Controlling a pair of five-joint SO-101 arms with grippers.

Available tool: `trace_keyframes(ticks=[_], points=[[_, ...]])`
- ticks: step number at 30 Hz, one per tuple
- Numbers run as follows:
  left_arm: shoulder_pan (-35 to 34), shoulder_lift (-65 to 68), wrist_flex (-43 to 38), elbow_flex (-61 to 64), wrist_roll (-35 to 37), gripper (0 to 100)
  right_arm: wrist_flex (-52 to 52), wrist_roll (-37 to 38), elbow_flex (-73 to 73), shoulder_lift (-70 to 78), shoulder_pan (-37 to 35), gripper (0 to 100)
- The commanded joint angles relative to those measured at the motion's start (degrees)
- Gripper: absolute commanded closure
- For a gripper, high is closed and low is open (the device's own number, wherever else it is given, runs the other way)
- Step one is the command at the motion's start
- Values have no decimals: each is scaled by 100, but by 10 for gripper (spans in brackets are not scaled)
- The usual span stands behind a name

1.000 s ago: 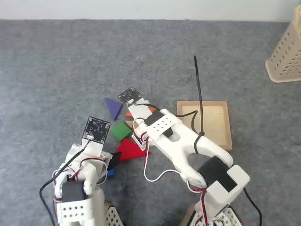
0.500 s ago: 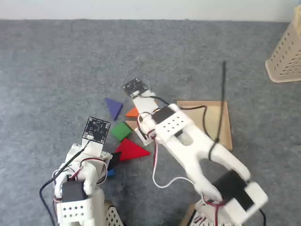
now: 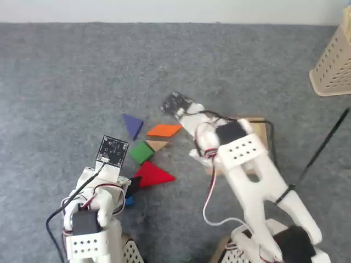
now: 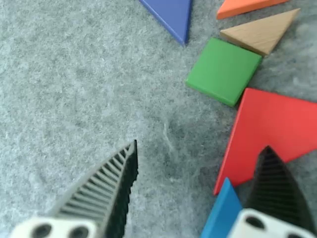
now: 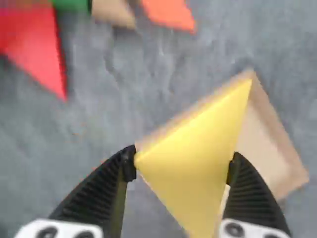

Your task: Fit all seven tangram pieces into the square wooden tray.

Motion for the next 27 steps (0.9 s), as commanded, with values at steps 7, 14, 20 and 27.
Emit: trace_keyframes(ticks=[7, 14, 20, 27], points=[[9, -79, 0, -31, -9, 647, -813, 2673, -53, 673, 1130, 807], [9, -79, 0, -31, -9, 647, -857, 3358, -176, 1473, 1165, 807], [9, -79, 0, -31, -9, 647, -848, 3367, -765, 2035, 1552, 761], [9, -79, 0, -31, -9, 647, -892, 3367, -976, 2246, 1560, 675]])
